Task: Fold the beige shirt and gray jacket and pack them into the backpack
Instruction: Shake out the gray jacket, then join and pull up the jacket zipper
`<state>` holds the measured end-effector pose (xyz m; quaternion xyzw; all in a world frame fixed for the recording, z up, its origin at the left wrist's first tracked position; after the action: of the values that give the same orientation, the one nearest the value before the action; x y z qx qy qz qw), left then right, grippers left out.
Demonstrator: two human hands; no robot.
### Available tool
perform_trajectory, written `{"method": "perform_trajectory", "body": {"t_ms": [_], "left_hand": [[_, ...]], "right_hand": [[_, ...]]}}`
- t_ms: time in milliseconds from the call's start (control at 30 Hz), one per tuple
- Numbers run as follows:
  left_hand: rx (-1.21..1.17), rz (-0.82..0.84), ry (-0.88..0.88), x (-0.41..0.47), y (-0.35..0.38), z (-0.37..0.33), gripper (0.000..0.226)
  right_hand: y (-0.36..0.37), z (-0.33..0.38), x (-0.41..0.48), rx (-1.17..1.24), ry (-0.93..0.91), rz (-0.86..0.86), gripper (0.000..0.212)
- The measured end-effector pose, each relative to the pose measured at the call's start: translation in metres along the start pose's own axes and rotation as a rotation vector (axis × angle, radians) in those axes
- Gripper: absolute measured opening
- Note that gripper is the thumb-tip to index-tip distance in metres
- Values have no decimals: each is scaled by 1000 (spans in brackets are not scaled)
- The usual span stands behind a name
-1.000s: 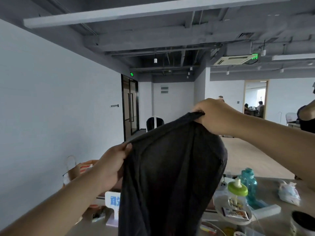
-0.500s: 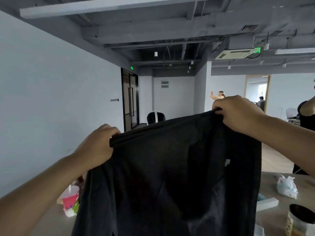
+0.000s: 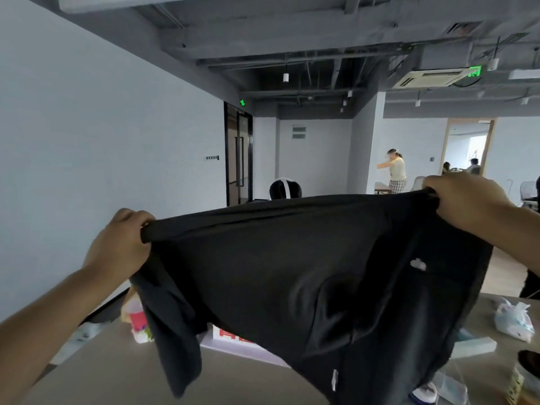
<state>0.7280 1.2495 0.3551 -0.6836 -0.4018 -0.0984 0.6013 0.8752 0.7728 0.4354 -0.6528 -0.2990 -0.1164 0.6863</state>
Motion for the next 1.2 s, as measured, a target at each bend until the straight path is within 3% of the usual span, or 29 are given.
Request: {"method": "perform_trajectory", "body": {"t_ms": [100, 167, 233, 400, 467, 567, 667, 833, 933, 1033, 1133, 1200], "left_hand": [[-53, -14, -127, -2, -4, 23, 22], [-54, 23, -159, -4, -4, 33, 6], [-56, 134, -173, -4, -1, 33, 11], [-289, 425, -296, -5, 26, 23, 21], [-443, 501, -379, -7, 40, 18, 23], [-755, 582, -508, -11, 62, -4, 27], [-951, 759, -506, -27, 101, -31, 34], [-659, 839, -397, -101, 207, -28, 12], [-563, 1097, -540, -174, 262, -6, 8], [-476, 1348, -629, -244, 309, 15, 6], [-405, 1567, -623, -304, 339, 19, 15], [-393, 1690, -578, -337, 348, 11, 25]], "right_hand": [[10, -19, 0, 71, 120, -38, 1], [21, -33, 5, 128, 256, 12, 29], [26, -34, 6, 219, 379, 124, 51], [44, -8, -4, 930, 714, 372, 14], [53, 7, -1, 1114, 743, 406, 7], [75, 48, 2, 1443, 723, 430, 21], [114, 104, -15, 1734, 632, 565, 12], [244, 147, -93, 1393, 587, 853, 10], [327, 143, -173, 1031, 581, 1078, 9], [396, 127, -252, 635, 457, 1275, 16], [432, 117, -318, 452, 460, 1314, 44], [439, 113, -344, 392, 455, 1192, 54]]}}
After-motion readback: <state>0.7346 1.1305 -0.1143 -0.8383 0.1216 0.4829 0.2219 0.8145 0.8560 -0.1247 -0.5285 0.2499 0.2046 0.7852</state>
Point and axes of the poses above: each hand's wrist, its own x-axis towards the middle knuckle, its own y-axis out of the palm, z = x × y, the point moved 3 cm from there along x, towards the middle knuckle, and after that the axes turned 10 degrees about x, right-handed, at the moved point
